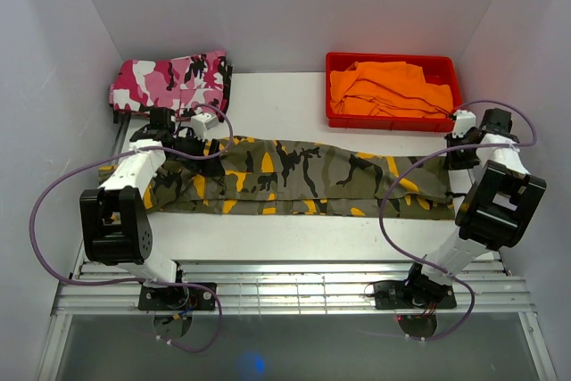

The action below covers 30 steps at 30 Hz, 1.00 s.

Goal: Fold and stack the trousers
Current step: Fold the trousers

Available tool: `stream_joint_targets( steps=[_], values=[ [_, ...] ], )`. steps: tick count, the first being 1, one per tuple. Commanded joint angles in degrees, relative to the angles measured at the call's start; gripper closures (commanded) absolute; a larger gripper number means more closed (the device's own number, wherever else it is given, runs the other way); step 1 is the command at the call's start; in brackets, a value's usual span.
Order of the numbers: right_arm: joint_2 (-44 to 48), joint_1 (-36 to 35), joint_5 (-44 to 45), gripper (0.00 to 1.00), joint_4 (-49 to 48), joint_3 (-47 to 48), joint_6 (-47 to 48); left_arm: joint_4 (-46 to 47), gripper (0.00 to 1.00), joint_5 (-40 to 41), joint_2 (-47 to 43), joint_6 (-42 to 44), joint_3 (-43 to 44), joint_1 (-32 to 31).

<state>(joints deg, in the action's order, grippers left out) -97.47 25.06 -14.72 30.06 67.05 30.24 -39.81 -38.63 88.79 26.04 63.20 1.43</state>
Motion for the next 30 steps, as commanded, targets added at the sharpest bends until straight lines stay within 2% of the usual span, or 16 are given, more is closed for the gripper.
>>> stream_joint_targets(
  steps=[1, 9, 10, 12, 13, 15, 17, 19, 21, 26, 30],
  values=[
    [0.0, -0.2, 2.4, 0.92, 1.7, 4.5, 3.9, 1.1, 0.17, -0.2, -0.1, 0.6, -0.2, 0.2],
    [-6.4, -0.2, 4.6, 0.92, 2.7, 5.0, 6.0, 0.8, 0.16, -1.3, 0.9, 1.3, 1.4, 0.2],
    [-6.6, -0.2, 4.7, 0.79, 3.0, 5.1, 6.0, 0.3, 0.16, -2.4, 1.0, 2.1, 1.7, 0.1],
    [-6.2, -0.2, 4.2, 0.65, 4.4, 5.8, 6.3, -1.7, 0.15, -3.6, 1.7, 4.5, 2.8, -0.5],
    [-5.6, -0.2, 3.8, 0.52, 5.6, 6.1, 7.1, -4.0, 0.15, -4.1, 1.9, 7.7, 4.0, -1.9],
    [-2.6, 0.0, 2.0, 0.46, 6.3, 5.9, 9.3, -5.9, 0.18, -3.6, 2.0, 10.7, 4.9, -5.6],
    [1.4, 0.3, -1.3, 0.46, 7.8, 5.6, 15.5, -7.6, 0.2, -1.1, 1.6, 15.0, 5.2, -10.2],
    [3.9, 1.0, -3.7, 0.5, 8.9, 4.6, 20.6, -8.3, 0.26, 1.1, 0.9, 19.0, 4.7, -13.3],
    [6.7, 1.1, -8.0, 0.52, 14.6, 4.5, 30.5, -8.3, 0.33, 3.1, 0.4, 21.3, 2.9, -16.8],
    [10.6, 1.2, -9.5, 0.56, 23.3, 1.0, 48.1, -6.9, 0.41, 7.2, 0.8, 27.2, -0.3, -19.1],
    [13.3, 1.2, -8.3, 0.56, 22.6, -4.7, 57.8, -4.8, 0.42, 10.5, -0.3, 32.2, -3.6, -19.4]
  ],
)
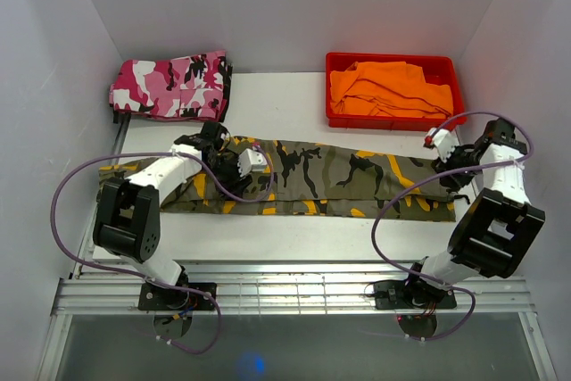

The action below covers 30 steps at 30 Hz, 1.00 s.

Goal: Fold and stack the trousers
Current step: Fold the trousers

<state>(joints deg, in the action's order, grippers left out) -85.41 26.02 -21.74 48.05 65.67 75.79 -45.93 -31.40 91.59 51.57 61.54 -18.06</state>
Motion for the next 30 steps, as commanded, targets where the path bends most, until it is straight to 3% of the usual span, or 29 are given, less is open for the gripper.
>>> stream_joint_targets(
  steps=[1, 8, 14, 25, 30],
  values=[
    [1.6, 0.3, -1.4, 0.55, 3.8, -4.3, 14.3, 1.8, 0.42, 4.9, -3.3, 7.7, -2.6, 0.0],
    [2.2, 0.3, 0.8, 0.49, -0.7, -9.2, 18.8, 3.7, 0.38, 8.2, -4.5, 13.7, -7.0, -0.3],
    [3.2, 0.0, 0.5, 0.47, -2.3, -11.6, 19.7, 7.4, 0.41, 9.3, -3.1, 13.0, -7.8, -0.7],
    [6.3, -0.2, 0.6, 0.42, -2.3, -15.0, 21.8, 11.7, 0.6, 11.4, -3.2, 13.6, -7.8, -1.4],
    [7.1, 0.0, 1.4, 0.36, -2.3, -14.6, 21.9, 9.6, 0.86, 10.3, -3.0, 14.3, -7.0, -1.5]
  ],
)
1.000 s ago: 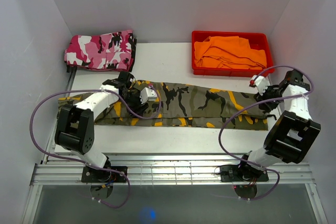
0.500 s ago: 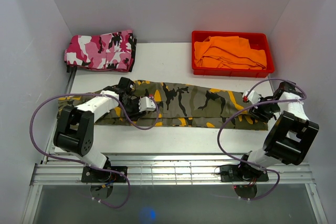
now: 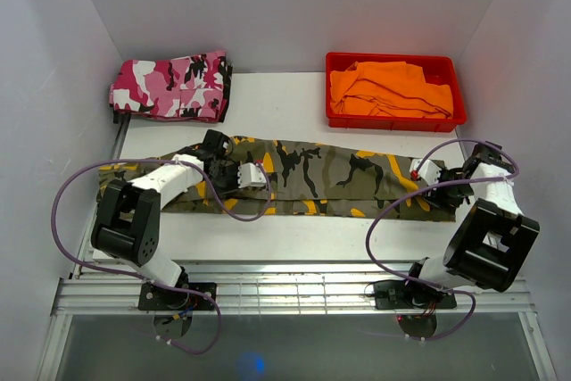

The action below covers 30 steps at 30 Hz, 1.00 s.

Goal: Fold and stack the trousers
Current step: Fold the trousers

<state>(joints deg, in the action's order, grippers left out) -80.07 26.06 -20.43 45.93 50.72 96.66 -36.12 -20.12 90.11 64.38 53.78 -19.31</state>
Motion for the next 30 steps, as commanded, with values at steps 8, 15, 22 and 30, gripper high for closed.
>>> stream_joint_targets(
  steps=[8, 15, 22, 30],
  values=[
    [3.3, -0.2, -1.2, 0.42, 8.1, 1.7, 5.4, -4.7, 1.0, -5.2, -3.4, 1.5, 2.4, -0.3],
    [5.3, -0.6, 0.6, 0.42, -3.7, -4.7, 3.5, -5.5, 1.0, -6.3, -3.0, 0.2, 2.6, -0.3],
    [2.6, -0.5, 1.4, 0.4, -9.7, -0.8, 0.5, -7.1, 1.0, -6.5, -1.5, -0.3, 4.4, -0.3],
    [0.3, -0.5, 2.0, 0.38, -8.6, 1.3, 3.5, -8.9, 1.0, -7.1, -1.0, -0.6, 6.7, -0.3]
  ],
)
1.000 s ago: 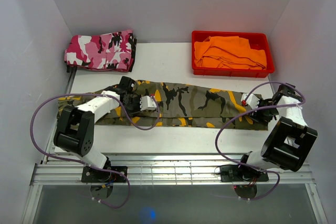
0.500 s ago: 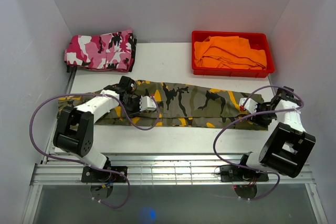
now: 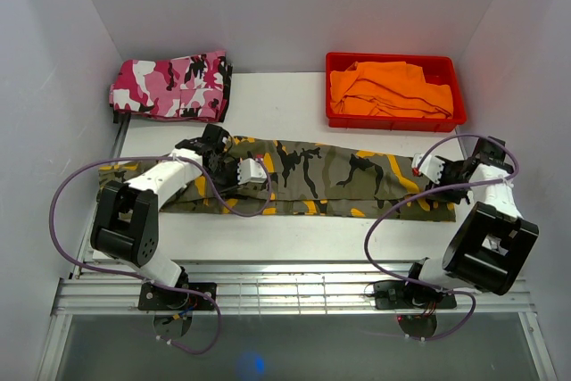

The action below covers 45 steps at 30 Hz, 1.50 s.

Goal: Fold and stack the trousers
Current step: Fold the trousers

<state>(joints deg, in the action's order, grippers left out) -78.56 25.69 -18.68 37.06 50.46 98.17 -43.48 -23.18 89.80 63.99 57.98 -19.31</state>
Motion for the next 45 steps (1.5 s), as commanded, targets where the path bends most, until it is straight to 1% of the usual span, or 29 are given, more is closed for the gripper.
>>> stream_joint_targets(
  steps=[1, 7, 11, 16, 20, 25, 30, 34, 39, 41, 42, 43, 45],
  values=[
    [-1.8, -0.1, 0.4, 0.38, 0.4, 1.3, 2.4, -1.5, 1.0, -4.2, -0.9, -0.3, 2.7, -0.3],
    [-3.3, -0.1, 2.2, 0.38, 1.4, 0.1, 4.9, -1.9, 1.0, -5.5, -3.0, -1.6, 3.1, -0.3],
    [-4.0, -0.1, 3.1, 0.38, -0.1, -0.4, 5.5, -1.5, 1.0, -3.3, -2.8, -4.9, 4.2, -0.3],
    [-2.8, 0.1, 1.9, 0.38, 2.8, 3.0, 5.0, -1.3, 1.0, -3.5, -4.4, -5.9, 3.6, -0.2],
    [-2.3, 0.1, 0.8, 0.38, 7.4, 6.3, 5.7, -1.0, 1.0, -4.9, -5.4, -6.9, 3.8, -0.2],
    [-1.8, 0.1, 2.4, 0.39, 7.2, 4.8, 7.3, -1.4, 1.0, -5.9, -5.3, -8.2, 4.8, -0.2],
    [-1.7, 0.1, 2.8, 0.39, 9.2, 3.2, 8.8, -1.9, 1.0, -6.6, -4.8, -8.7, 5.7, -0.2],
    [-2.6, 0.1, 5.0, 0.4, 6.0, 0.3, 9.4, -2.2, 1.0, -6.4, -4.5, -8.6, 6.4, -0.2],
    [-4.3, 0.1, 5.6, 0.41, 5.9, 0.1, 8.6, -2.7, 1.0, -6.1, -4.0, -8.5, 6.8, -0.2],
    [-4.5, 0.1, 5.0, 0.43, 5.6, 0.1, 8.7, -2.7, 1.0, -5.8, -4.1, -8.4, 6.9, -0.2],
    [-4.5, 0.1, 5.0, 0.46, 5.1, -0.3, 8.7, -2.7, 1.0, -5.8, -4.1, -8.4, 6.9, -0.2],
    [-4.7, 0.1, 5.1, 0.57, 4.4, -0.4, 8.6, -2.7, 1.0, -5.7, -4.2, -8.5, 7.0, -0.2],
    [-4.8, 0.1, 5.3, 0.67, 2.5, -0.4, 8.2, -2.9, 1.0, -5.8, -4.5, -8.6, 7.1, -0.2]
  ],
)
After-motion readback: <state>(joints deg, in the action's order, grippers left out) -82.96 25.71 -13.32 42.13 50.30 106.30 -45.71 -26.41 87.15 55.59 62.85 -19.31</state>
